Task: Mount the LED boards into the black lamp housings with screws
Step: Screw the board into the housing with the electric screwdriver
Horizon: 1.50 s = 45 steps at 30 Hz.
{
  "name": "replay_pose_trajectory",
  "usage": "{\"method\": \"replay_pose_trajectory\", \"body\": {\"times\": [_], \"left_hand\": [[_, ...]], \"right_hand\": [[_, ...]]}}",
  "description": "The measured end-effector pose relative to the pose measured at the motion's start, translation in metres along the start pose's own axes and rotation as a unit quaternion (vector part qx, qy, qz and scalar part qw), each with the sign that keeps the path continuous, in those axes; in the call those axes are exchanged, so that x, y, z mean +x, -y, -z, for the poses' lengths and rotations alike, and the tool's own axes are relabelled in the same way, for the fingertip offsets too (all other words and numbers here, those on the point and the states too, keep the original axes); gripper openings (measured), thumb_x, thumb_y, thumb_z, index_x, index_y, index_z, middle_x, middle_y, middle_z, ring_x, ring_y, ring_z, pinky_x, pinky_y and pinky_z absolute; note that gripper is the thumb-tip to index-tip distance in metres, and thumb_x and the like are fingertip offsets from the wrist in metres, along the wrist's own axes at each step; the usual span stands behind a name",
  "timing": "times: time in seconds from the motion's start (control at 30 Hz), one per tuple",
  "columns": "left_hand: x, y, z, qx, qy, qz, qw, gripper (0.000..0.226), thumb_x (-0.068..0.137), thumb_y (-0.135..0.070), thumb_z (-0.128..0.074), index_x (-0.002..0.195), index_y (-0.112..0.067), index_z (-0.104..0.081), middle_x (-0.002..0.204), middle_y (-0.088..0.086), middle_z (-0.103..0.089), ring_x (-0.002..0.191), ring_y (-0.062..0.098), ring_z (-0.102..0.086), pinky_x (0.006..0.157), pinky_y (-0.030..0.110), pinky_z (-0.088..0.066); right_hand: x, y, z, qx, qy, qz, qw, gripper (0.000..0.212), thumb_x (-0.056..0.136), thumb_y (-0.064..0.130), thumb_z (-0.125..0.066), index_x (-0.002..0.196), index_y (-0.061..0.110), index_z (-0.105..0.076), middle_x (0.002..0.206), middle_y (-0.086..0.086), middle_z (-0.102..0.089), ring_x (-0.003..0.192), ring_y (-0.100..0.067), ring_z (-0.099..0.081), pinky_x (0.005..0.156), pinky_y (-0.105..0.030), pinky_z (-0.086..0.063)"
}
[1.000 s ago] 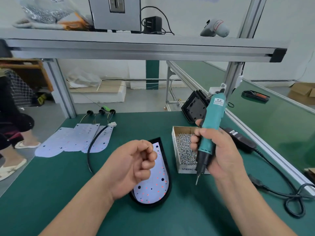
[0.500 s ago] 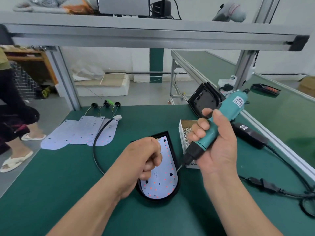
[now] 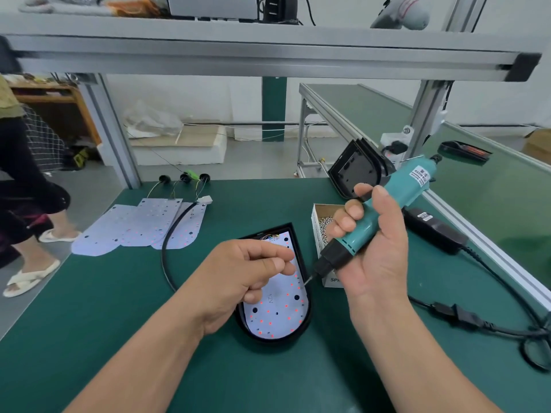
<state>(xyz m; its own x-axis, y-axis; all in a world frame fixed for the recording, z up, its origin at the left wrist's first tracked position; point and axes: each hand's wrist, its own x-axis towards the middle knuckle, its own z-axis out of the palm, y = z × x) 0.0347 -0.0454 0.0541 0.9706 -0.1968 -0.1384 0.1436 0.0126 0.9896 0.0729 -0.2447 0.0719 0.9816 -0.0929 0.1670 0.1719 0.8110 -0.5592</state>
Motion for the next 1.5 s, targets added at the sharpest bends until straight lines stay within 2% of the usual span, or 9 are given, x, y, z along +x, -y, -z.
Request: {"method": "replay_pose_trajectory", "body": {"times": [0.07,0.17,0.27,0.47,0.6,0.9,1.5], "left_hand": [[0.0,0.0,0.0,0.041,0.017,-0.008,0.999,0.018,0.099,-0.008,-0.072,0.104,-0.02,-0.084,0.097,0.007,-0.081,0.054,0.013,-0.032,0.049,0.02,-0.034],[-0.001,0.001,-0.003,0.067,0.049,-0.006,0.997,0.013,0.094,-0.012,-0.077,0.105,-0.017,-0.075,0.098,0.009,-0.081,0.059,0.016,-0.037,0.051,0.025,-0.033],[-0.001,0.004,-0.006,0.045,0.063,-0.008,0.997,0.006,0.091,-0.013,-0.079,0.096,-0.017,-0.077,0.098,0.012,-0.081,0.059,0.017,-0.035,0.05,0.023,-0.032],[0.0,0.008,-0.006,0.009,0.074,-0.006,0.997,0.018,0.101,-0.005,-0.07,0.101,-0.019,-0.083,0.105,0.014,-0.081,0.051,0.01,-0.032,0.048,0.019,-0.038],[-0.001,0.009,-0.009,0.012,0.083,-0.002,0.996,0.009,0.095,-0.012,-0.075,0.099,-0.017,-0.081,0.107,0.014,-0.081,0.051,0.011,-0.032,0.047,0.019,-0.038],[-0.002,0.01,-0.012,0.013,0.072,0.003,0.997,0.009,0.1,-0.003,-0.069,0.109,-0.006,-0.073,0.106,0.015,-0.081,0.047,0.01,-0.029,0.046,0.019,-0.036],[-0.003,0.01,-0.015,0.011,0.061,-0.001,0.998,0.01,0.1,-0.002,-0.069,0.11,-0.005,-0.071,0.106,0.014,-0.081,0.044,0.009,-0.029,0.045,0.019,-0.036]], "right_hand": [[0.001,0.001,0.0,0.007,-0.004,0.006,1.0,0.014,0.101,0.03,-0.063,0.101,0.016,-0.063,0.073,0.003,-0.049,0.058,-0.011,-0.046,0.057,-0.024,-0.044],[0.003,0.004,0.0,0.02,-0.006,0.015,1.0,0.013,0.101,0.03,-0.065,0.1,0.017,-0.064,0.074,0.003,-0.049,0.06,-0.011,-0.047,0.058,-0.024,-0.045],[0.003,0.007,0.001,0.032,-0.003,0.023,0.999,0.012,0.1,0.026,-0.065,0.1,0.015,-0.064,0.074,0.002,-0.049,0.06,-0.012,-0.047,0.057,-0.025,-0.045],[0.003,0.01,0.0,0.031,0.014,0.037,0.999,0.009,0.098,0.022,-0.06,0.099,0.014,-0.063,0.071,0.002,-0.049,0.058,-0.013,-0.045,0.056,-0.025,-0.043],[0.002,0.01,-0.001,0.031,0.013,0.042,0.999,0.009,0.099,0.022,-0.058,0.099,0.013,-0.062,0.071,0.001,-0.049,0.058,-0.013,-0.045,0.056,-0.026,-0.044],[0.001,0.008,-0.002,0.028,0.01,0.039,0.999,0.009,0.099,0.021,-0.057,0.099,0.014,-0.062,0.07,0.002,-0.049,0.056,-0.012,-0.045,0.055,-0.025,-0.044],[0.0,0.008,-0.002,0.022,0.014,0.041,0.999,0.008,0.099,0.02,-0.056,0.099,0.014,-0.061,0.07,0.002,-0.049,0.057,-0.013,-0.046,0.055,-0.025,-0.044]]}}
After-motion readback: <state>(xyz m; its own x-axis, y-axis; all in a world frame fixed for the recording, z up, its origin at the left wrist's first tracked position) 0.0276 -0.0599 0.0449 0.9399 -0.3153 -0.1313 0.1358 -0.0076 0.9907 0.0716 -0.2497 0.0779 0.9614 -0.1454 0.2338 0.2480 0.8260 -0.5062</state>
